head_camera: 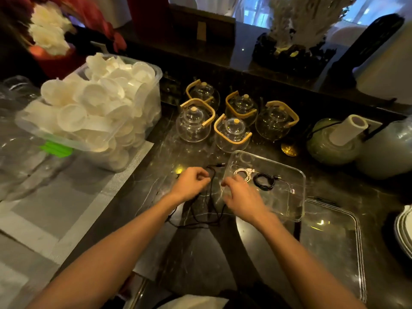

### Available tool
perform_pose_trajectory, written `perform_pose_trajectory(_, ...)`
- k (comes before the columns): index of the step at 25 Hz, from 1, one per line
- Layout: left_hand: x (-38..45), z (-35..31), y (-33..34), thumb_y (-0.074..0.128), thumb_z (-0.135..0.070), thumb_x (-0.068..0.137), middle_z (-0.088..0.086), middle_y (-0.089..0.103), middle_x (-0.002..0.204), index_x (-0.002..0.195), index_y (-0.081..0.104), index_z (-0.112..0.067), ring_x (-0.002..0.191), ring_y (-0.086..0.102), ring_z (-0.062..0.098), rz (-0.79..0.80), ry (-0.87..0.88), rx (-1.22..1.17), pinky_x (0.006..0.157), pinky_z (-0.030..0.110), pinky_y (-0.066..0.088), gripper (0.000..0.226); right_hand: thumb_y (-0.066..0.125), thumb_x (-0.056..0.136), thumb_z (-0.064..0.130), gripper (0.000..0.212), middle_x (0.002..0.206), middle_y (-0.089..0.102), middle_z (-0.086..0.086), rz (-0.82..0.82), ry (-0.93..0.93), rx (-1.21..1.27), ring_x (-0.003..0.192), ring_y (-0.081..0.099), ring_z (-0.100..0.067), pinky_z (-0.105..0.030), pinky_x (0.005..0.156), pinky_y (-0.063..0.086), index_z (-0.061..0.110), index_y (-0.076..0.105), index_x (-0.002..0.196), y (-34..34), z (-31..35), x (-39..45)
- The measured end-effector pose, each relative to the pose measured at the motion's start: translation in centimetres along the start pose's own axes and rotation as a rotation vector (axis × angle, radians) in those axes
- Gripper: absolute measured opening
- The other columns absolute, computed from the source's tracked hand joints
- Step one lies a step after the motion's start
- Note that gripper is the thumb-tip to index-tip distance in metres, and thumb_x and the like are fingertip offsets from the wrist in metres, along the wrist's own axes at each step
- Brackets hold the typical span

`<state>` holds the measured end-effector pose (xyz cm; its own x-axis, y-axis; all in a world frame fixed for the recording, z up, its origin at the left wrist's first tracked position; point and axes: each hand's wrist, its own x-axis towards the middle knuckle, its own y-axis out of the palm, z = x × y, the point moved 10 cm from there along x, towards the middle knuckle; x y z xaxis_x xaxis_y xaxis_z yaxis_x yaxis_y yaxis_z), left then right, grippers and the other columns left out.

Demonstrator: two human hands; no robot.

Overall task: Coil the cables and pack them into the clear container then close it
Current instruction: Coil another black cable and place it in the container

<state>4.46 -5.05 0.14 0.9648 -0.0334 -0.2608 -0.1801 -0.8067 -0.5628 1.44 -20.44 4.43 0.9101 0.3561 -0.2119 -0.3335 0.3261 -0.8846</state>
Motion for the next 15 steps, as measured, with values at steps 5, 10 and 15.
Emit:
perform_pose_trajectory(5,-3.9,5.6,4.6,0.070,-0.023,0.093,-0.002,0.071,0.092,0.122,0.067,-0.011,0.080,0.066,0.010,0.140,-0.114,-0.063,0.078,0.026,0.054,0.031,0.057,0.093,0.008,0.041,0.126,0.050,-0.013,0.009,-0.064,-0.338,0.099,0.064,-0.036,-0.044,0.073,0.052,0.011,0.046,0.133,2.6,0.9,-1.9)
perform_pose_trajectory(10,-6.3,6.7,6.7,0.075,-0.030,0.088,-0.007,0.066,0.087,0.121,0.065,-0.017,0.077,0.063,0.004,0.239,-0.071,0.051,0.071,0.020,0.048,0.037,0.069,0.073,-0.012,0.036,0.098,0.059,-0.013,-0.114,-0.072,-0.370,0.079,0.064,-0.034,-0.039,0.053,0.043,0.005,0.058,0.103,2.2,0.8,-2.9)
perform_pose_trajectory(15,-5.4,6.3,6.2,0.065,-0.031,0.095,0.000,0.073,0.087,0.113,0.069,-0.017,0.079,0.070,0.014,0.174,-0.111,-0.089,0.082,0.043,0.059,0.023,0.074,0.073,-0.010,0.037,0.094,0.057,-0.008,-0.204,-0.103,-0.281,0.069,0.057,-0.024,-0.029,0.047,0.041,0.008,0.059,0.102,1.6,0.6,-4.1)
